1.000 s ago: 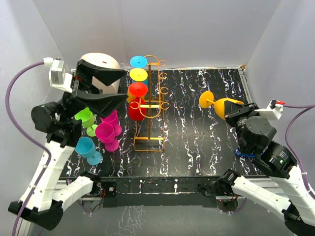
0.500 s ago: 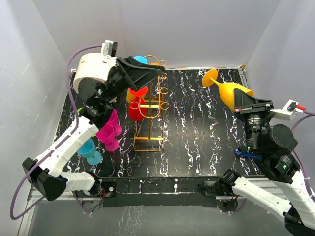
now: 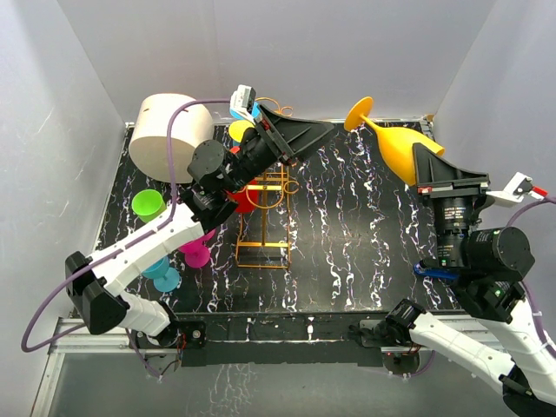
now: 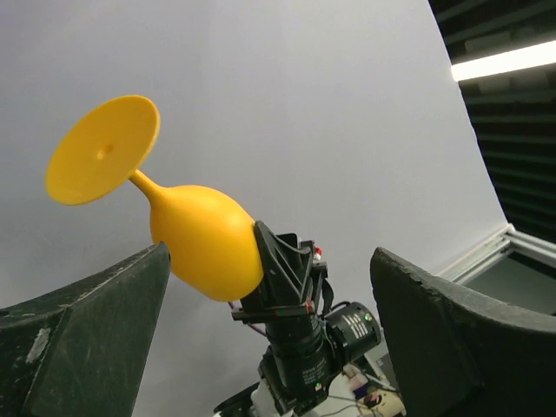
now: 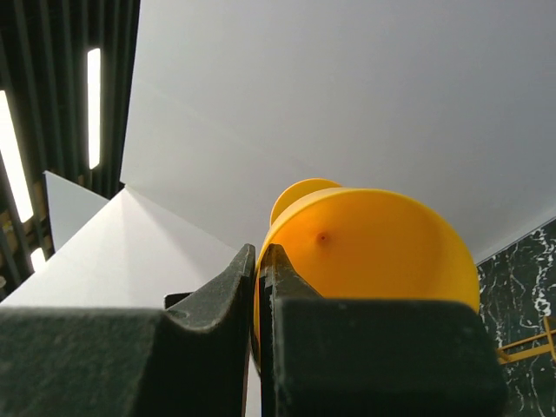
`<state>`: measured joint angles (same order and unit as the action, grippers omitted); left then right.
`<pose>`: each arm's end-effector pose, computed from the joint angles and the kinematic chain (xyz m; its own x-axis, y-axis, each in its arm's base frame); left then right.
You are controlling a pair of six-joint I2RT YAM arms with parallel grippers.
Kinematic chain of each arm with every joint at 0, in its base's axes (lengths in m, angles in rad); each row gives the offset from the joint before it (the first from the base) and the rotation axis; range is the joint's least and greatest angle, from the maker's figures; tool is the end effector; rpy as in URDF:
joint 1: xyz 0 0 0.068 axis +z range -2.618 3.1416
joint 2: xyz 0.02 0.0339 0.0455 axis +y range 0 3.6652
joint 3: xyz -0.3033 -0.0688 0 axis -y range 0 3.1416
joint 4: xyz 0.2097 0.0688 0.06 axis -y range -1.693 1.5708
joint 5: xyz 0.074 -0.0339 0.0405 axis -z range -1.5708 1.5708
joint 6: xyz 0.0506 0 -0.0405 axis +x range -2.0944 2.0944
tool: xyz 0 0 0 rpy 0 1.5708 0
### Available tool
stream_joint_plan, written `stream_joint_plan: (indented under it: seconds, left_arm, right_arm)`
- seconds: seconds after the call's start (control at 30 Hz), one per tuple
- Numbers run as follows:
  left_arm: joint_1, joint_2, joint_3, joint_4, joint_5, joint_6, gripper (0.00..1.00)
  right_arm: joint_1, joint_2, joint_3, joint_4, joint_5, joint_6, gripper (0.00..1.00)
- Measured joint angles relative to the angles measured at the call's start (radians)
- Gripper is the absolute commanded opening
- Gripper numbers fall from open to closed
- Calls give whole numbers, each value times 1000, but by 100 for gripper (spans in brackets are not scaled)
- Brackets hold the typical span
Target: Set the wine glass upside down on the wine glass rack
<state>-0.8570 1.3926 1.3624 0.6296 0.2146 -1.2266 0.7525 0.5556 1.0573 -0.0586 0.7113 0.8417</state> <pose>0.1749 -0.2184 0.5353 -0.6790 -0.6209 -0.3917 0.6357 -0.2304 -0.7367 0.0363 -0.0113 0.4751 0.1435 0.9082 -0.3931 -0.2915 0.4184 0.8602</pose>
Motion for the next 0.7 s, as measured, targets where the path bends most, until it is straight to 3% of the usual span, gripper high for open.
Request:
stream_joint_plan:
  seconds: [0.5, 0.7]
  left_arm:
    - [-79, 107, 47, -96, -197, -37, 81]
    - [-82, 124, 50, -48, -268, -41, 62]
  right_arm:
    - [0, 56, -8, 64, -69, 64, 0]
    - [0, 87, -32, 78, -105, 82, 0]
